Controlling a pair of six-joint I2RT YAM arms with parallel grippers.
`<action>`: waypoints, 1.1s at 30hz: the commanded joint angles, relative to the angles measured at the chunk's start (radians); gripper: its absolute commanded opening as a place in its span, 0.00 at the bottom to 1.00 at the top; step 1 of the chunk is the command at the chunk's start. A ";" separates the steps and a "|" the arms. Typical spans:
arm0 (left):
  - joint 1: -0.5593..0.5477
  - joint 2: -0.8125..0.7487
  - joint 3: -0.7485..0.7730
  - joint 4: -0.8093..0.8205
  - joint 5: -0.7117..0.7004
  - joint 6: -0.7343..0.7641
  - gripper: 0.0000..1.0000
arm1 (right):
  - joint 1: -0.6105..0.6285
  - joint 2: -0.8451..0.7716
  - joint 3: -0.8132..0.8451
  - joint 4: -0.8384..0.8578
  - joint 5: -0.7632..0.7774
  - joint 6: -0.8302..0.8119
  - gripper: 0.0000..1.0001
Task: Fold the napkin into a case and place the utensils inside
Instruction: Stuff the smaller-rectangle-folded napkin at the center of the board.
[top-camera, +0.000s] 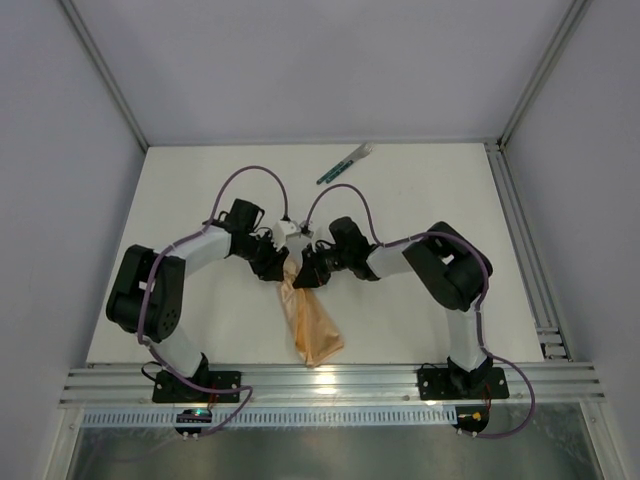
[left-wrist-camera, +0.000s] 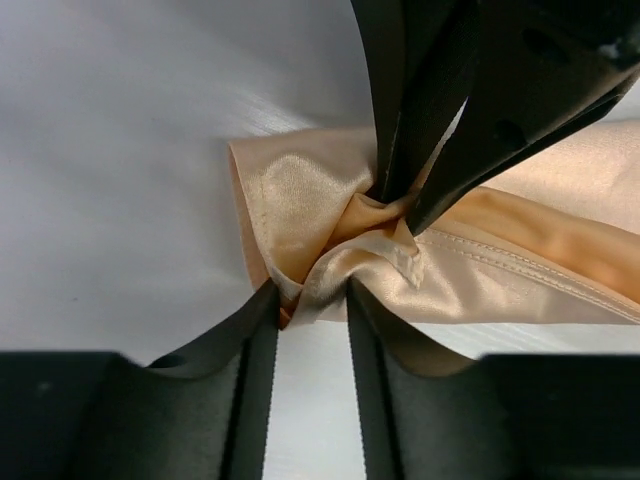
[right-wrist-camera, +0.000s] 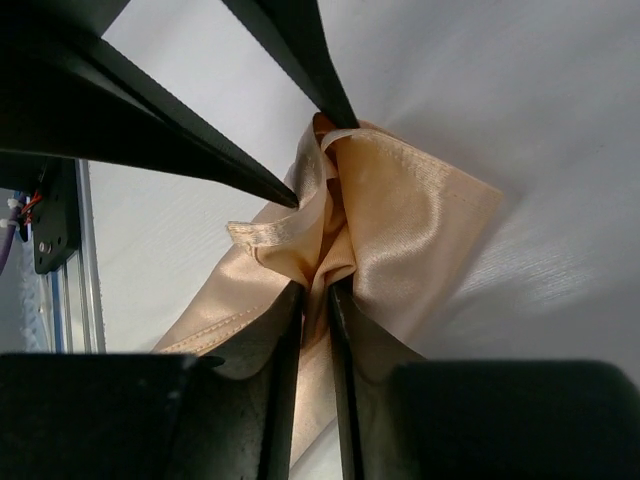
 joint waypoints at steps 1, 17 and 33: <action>-0.018 0.032 0.044 0.021 0.024 -0.046 0.31 | 0.017 -0.006 0.003 -0.108 0.032 -0.096 0.24; -0.018 0.065 0.051 0.029 -0.048 -0.164 0.00 | 0.017 -0.151 0.062 -0.315 0.154 -0.204 0.47; -0.018 0.081 0.083 0.005 -0.061 -0.202 0.00 | 0.011 -0.380 0.007 -0.384 0.271 -0.256 0.56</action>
